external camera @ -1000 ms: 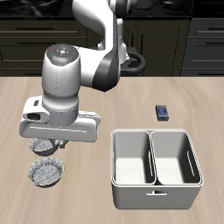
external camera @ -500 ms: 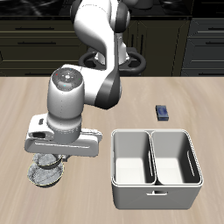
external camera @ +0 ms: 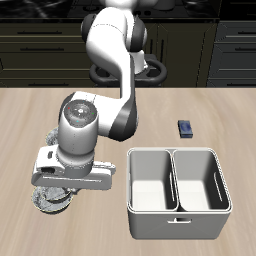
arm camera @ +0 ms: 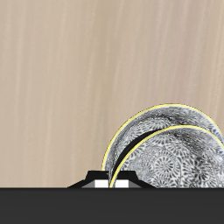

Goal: Stack the smallest bowl on the middle-sized bowl

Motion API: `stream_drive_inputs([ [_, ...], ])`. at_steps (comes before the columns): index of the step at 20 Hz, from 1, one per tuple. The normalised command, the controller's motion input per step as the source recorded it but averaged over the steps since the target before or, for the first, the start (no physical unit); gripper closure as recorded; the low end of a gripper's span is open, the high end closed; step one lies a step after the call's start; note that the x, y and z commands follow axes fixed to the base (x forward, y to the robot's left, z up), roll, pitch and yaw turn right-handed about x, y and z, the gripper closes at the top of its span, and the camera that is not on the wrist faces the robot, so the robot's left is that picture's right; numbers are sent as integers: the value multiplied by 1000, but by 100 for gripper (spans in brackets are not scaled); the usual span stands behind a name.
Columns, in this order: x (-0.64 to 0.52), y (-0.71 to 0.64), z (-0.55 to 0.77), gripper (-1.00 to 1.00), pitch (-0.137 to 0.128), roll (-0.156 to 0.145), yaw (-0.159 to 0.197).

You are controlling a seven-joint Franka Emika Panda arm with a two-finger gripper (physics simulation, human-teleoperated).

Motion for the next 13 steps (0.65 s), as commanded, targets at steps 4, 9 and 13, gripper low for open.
stream_drive_inputs([
  [4,-42,-21,-186,-100,75,-9,-23],
  [9,-55,65,157,-100,-24,6,24],
  [13,-63,87,166,-100,-29,12,19],
])
